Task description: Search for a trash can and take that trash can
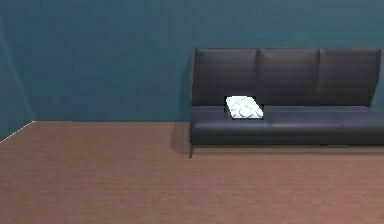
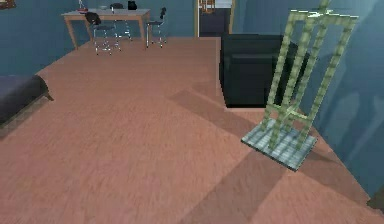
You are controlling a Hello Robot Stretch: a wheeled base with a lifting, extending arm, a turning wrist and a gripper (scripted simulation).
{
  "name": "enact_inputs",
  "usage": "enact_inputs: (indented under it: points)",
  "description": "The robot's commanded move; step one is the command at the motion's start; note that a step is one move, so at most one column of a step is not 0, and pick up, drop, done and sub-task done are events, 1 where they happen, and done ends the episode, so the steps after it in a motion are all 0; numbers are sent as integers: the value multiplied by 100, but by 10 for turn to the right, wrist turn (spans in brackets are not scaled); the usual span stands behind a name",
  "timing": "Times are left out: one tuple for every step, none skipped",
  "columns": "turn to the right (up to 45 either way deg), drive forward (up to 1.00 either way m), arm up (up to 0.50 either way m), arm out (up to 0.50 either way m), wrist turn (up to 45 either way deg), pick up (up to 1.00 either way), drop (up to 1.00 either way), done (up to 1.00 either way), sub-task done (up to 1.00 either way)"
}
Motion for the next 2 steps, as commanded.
enact_inputs:
  points:
    - [-450, 0, 0, 0, 0, 0, 0, 0, 0]
    - [-390, 0, 0, 0, 0, 0, 0, 0, 0]
